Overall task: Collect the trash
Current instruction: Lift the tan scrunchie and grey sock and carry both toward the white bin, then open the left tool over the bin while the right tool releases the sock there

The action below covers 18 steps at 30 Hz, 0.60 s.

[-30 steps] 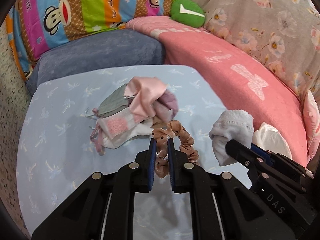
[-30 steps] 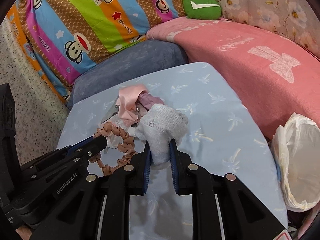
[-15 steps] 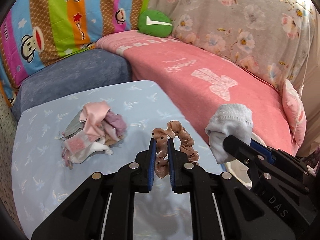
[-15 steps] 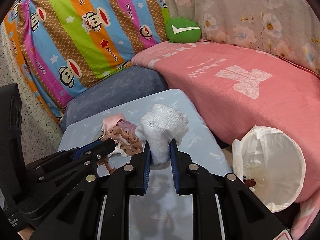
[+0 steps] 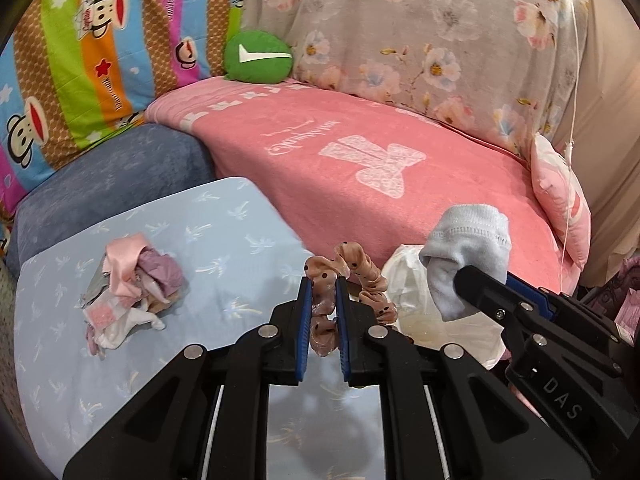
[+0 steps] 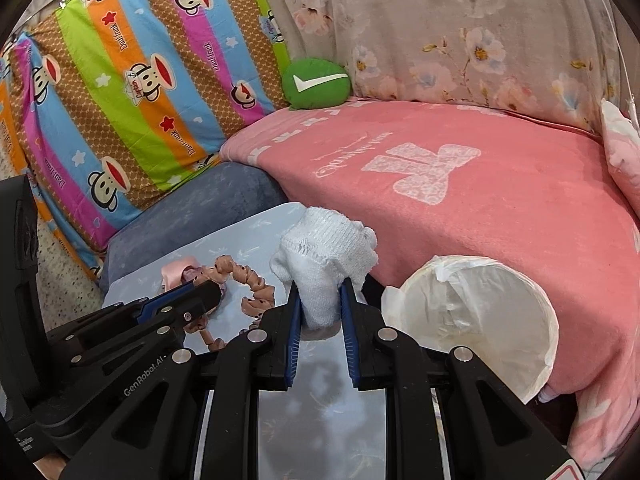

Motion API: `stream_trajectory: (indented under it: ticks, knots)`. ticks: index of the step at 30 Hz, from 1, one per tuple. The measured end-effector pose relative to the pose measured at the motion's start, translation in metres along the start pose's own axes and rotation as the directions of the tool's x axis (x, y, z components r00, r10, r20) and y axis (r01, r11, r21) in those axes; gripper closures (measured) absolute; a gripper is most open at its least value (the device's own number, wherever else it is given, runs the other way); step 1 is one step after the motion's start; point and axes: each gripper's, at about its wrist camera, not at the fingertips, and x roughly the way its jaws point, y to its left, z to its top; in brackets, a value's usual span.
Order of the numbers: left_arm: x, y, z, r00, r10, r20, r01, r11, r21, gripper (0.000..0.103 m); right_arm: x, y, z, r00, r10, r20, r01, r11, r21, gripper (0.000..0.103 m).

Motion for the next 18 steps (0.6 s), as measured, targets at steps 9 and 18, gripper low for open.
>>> stream_trajectory:
  ticks: [9, 18]
  knots:
    - [0.014, -0.041, 0.006, 0.999, -0.035, -0.016, 0.036, 0.997, 0.064, 0.091, -0.013, -0.049, -0.002, 0.999, -0.051, 0.017, 0.050, 0.997, 0.063, 0.085]
    - [0.031, -0.079, 0.010, 0.996, -0.076, -0.043, 0.081, 0.989, 0.126, 0.090, -0.013, -0.096, -0.008, 0.995, -0.099, 0.006, 0.098, 0.987, 0.131, 0.084]
